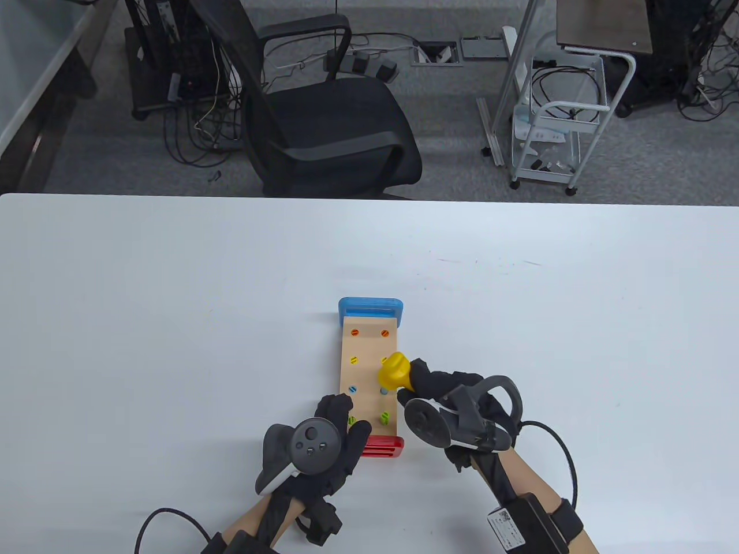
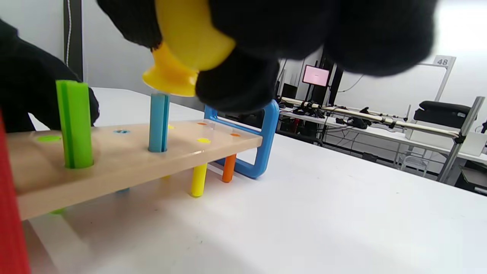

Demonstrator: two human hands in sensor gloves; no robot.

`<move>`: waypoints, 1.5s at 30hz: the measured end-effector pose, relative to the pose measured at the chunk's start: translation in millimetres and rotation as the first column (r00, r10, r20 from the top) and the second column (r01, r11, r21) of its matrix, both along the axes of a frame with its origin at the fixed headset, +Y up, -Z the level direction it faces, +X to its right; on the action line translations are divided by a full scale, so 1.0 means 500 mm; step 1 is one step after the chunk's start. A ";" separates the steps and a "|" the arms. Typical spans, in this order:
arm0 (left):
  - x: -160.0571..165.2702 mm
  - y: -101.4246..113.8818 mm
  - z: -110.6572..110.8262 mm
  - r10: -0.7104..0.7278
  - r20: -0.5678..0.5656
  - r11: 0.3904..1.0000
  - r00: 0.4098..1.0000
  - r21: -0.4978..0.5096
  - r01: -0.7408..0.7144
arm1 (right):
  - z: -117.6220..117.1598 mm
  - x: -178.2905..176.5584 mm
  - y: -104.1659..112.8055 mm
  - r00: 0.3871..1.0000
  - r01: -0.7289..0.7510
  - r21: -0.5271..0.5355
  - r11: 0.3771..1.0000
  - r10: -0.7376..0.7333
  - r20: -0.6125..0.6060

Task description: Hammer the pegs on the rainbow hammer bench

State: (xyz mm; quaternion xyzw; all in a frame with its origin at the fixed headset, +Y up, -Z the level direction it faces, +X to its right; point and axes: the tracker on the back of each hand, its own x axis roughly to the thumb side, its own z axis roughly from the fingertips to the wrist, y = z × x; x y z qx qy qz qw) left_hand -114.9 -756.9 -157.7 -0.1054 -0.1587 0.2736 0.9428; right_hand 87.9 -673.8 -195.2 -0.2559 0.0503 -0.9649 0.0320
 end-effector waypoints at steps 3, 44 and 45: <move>0.000 0.000 0.000 0.001 0.000 1.000 1.000 -0.001 -0.001 | 0.016 0.003 0.010 0.976 0.217 0.160 0.963 -0.209 -0.064; 0.000 0.001 0.000 -0.001 0.000 1.000 1.000 0.001 0.001 | 0.005 -0.016 -0.005 0.993 -0.110 -0.006 0.994 0.111 0.035; 0.000 0.001 0.000 0.001 0.000 1.000 1.000 0.000 -0.001 | 0.009 -0.011 0.006 0.998 -0.065 0.063 0.996 0.064 0.021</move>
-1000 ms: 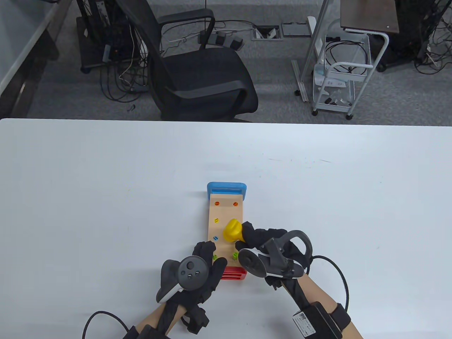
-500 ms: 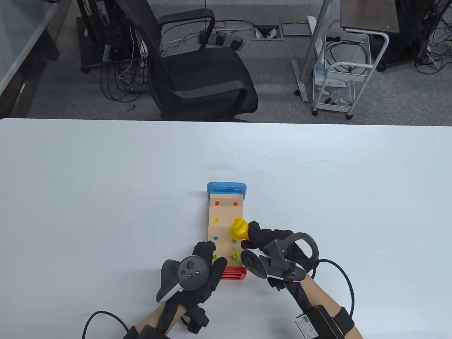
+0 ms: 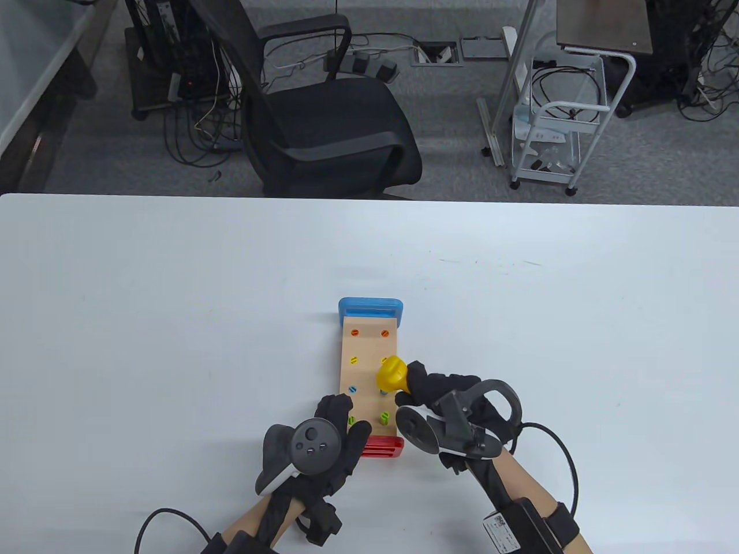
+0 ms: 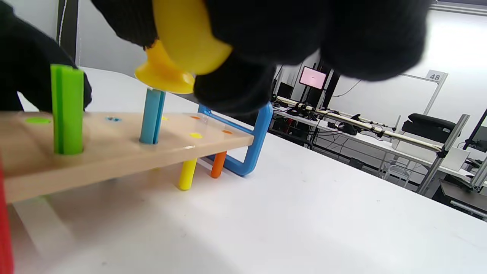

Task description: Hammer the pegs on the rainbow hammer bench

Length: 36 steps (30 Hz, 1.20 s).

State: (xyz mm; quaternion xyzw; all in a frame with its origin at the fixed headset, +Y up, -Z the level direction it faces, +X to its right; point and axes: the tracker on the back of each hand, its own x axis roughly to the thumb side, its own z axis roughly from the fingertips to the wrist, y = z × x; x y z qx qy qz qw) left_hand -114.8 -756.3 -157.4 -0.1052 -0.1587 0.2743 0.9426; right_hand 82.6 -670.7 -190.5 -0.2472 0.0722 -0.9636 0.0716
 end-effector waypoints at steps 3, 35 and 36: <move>0.000 0.000 0.000 0.000 -0.001 1.000 1.000 0.003 0.000 | 0.008 0.008 0.006 0.974 0.223 0.133 0.966 -0.218 -0.057; 0.000 0.000 0.000 0.002 -0.002 1.000 1.000 0.002 -0.002 | 0.007 -0.002 -0.019 0.976 0.205 0.086 0.975 -0.197 -0.087; 0.000 0.000 0.000 0.002 -0.002 1.000 1.000 0.002 -0.002 | -0.002 -0.012 -0.041 0.993 0.093 -0.026 0.995 -0.094 -0.065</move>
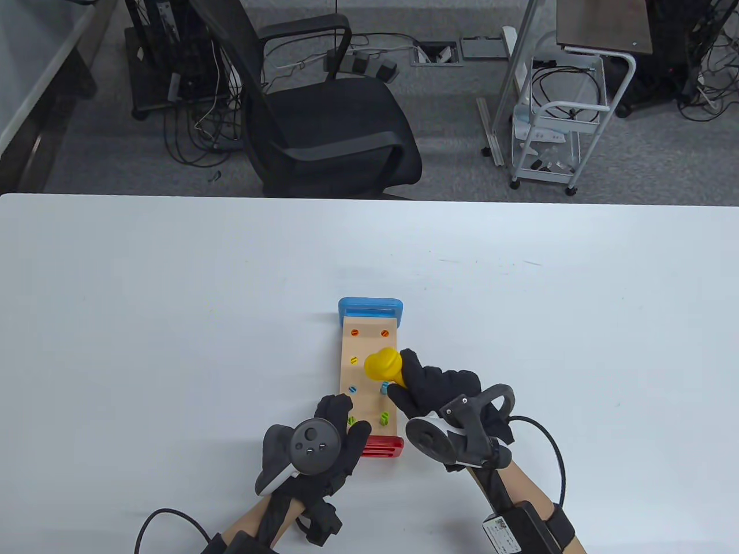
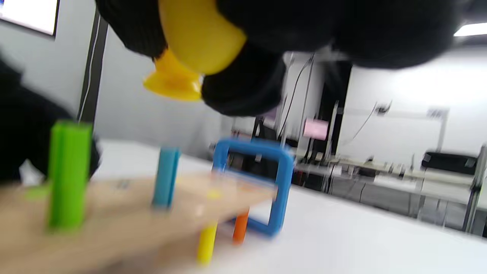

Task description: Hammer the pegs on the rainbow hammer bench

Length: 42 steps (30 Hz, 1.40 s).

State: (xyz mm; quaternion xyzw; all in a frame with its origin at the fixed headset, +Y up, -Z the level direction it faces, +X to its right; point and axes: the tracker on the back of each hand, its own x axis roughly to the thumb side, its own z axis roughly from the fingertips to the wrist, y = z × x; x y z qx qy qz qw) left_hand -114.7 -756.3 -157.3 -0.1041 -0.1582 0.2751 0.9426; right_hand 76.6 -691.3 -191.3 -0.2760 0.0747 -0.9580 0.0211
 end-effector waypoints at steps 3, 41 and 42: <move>0.000 0.000 -0.001 0.001 0.003 1.000 1.000 -0.007 -0.001 | -0.001 -0.001 0.008 1.000 0.002 0.030 1.000 -0.001 -0.013; -0.001 -0.001 0.000 0.003 0.000 1.000 1.000 -0.007 -0.003 | -0.005 0.009 0.026 0.990 -0.132 -0.033 0.991 0.134 0.046; -0.002 -0.001 0.000 0.002 0.000 1.000 1.000 -0.006 -0.002 | 0.002 0.014 0.038 0.992 -0.118 0.039 0.992 0.116 0.042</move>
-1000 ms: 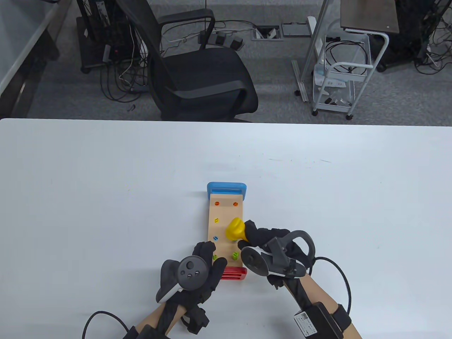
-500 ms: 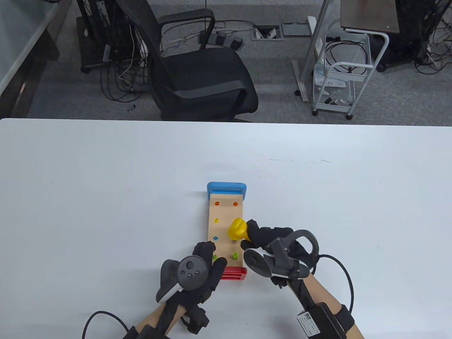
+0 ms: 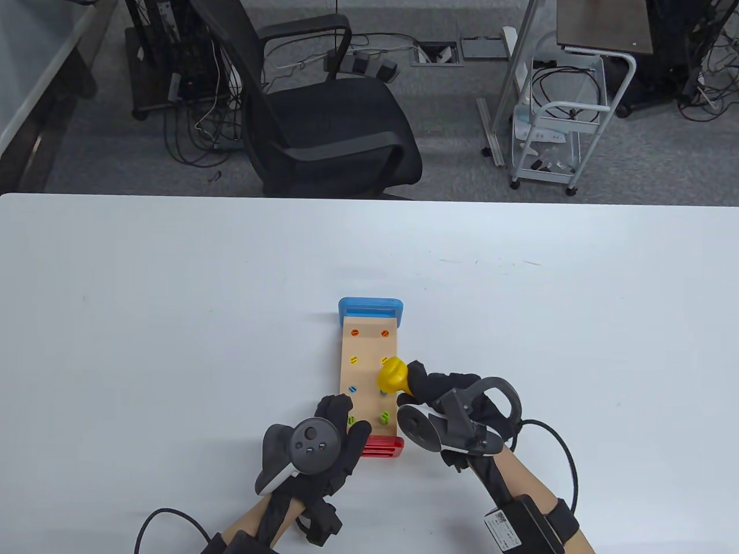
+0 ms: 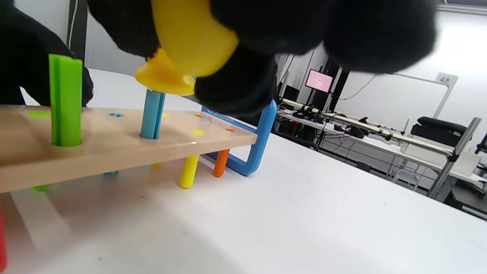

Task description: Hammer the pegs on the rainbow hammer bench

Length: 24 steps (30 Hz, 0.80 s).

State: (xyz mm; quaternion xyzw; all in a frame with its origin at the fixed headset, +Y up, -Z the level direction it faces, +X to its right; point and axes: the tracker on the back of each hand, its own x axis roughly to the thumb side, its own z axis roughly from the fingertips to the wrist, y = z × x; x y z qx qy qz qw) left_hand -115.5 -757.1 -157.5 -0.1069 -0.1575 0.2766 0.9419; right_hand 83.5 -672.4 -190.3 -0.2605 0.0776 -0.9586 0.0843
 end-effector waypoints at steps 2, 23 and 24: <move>0.000 0.000 0.000 0.002 0.001 1.000 1.000 -0.002 -0.002 | 0.012 0.013 0.012 0.978 0.208 0.187 0.960 -0.202 -0.048; 0.000 0.000 0.000 0.001 0.003 1.000 1.000 -0.004 -0.001 | 0.000 -0.016 -0.021 0.998 -0.005 -0.015 1.000 0.004 -0.055; 0.000 0.000 0.000 0.002 0.001 1.000 1.000 -0.003 -0.002 | -0.008 -0.026 -0.022 0.997 -0.020 -0.024 1.000 0.018 -0.077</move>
